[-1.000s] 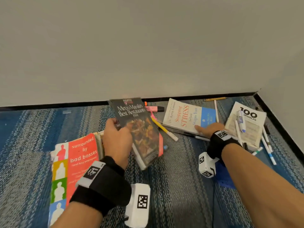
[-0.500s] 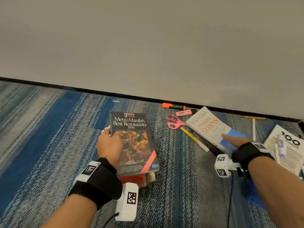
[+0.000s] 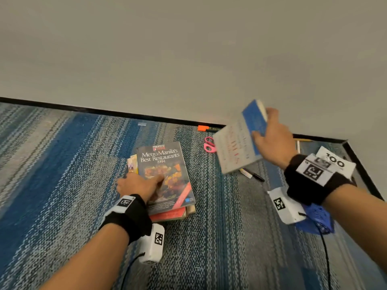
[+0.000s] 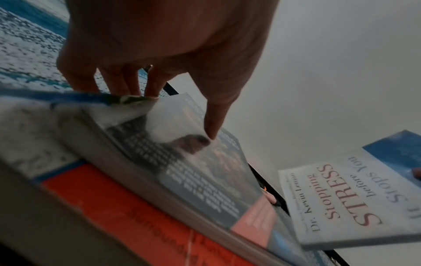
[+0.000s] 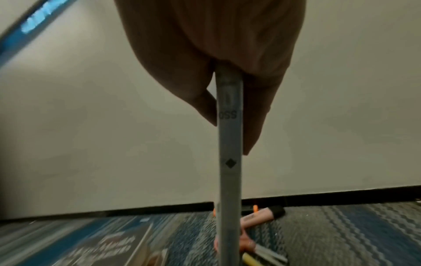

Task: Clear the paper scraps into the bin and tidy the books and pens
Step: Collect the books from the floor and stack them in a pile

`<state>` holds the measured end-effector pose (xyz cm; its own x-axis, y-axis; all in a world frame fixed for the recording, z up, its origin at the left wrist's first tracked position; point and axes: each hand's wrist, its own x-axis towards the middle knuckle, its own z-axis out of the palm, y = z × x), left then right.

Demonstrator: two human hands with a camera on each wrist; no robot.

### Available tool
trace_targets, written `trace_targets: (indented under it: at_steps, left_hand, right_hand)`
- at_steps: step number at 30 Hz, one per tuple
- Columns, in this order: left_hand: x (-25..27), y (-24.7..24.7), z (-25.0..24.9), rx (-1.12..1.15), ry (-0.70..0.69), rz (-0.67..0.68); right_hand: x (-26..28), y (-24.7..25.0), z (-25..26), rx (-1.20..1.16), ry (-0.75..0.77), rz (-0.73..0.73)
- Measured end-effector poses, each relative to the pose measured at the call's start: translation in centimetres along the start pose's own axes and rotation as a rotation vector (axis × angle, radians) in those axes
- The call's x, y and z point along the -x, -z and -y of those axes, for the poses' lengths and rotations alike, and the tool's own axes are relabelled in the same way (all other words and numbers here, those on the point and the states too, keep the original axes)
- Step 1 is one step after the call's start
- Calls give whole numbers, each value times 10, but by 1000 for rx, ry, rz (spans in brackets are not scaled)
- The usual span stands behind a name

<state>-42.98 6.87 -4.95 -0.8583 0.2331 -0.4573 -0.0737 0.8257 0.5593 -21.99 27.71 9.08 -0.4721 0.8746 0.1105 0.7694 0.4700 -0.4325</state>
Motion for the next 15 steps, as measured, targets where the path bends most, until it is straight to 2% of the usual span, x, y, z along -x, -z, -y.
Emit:
trace_targets:
  at_steps: [4,7,9,11,13,15]
  left_hand:
    - [-8,-3,-1,3,27,54]
    - [-34,-14,10,50,-21,59]
    - [-19,-8,-3,62,-60,40]
    - [-6,-7,-14,163,-100,60]
    - [-6,-9,-14,317,-128,195]
    - [-11,-5,-7,419,-135,278]
  right_hand:
    - [22,-19,10,205,28,266]
    - [19,-23,22,173,131,252]
    - [12,-26,32,187,273,232]
    - [8,-34,42,304,361,234]
    - [4,-45,48,360,304,198]
    - [-3,-47,51,294,93,181]
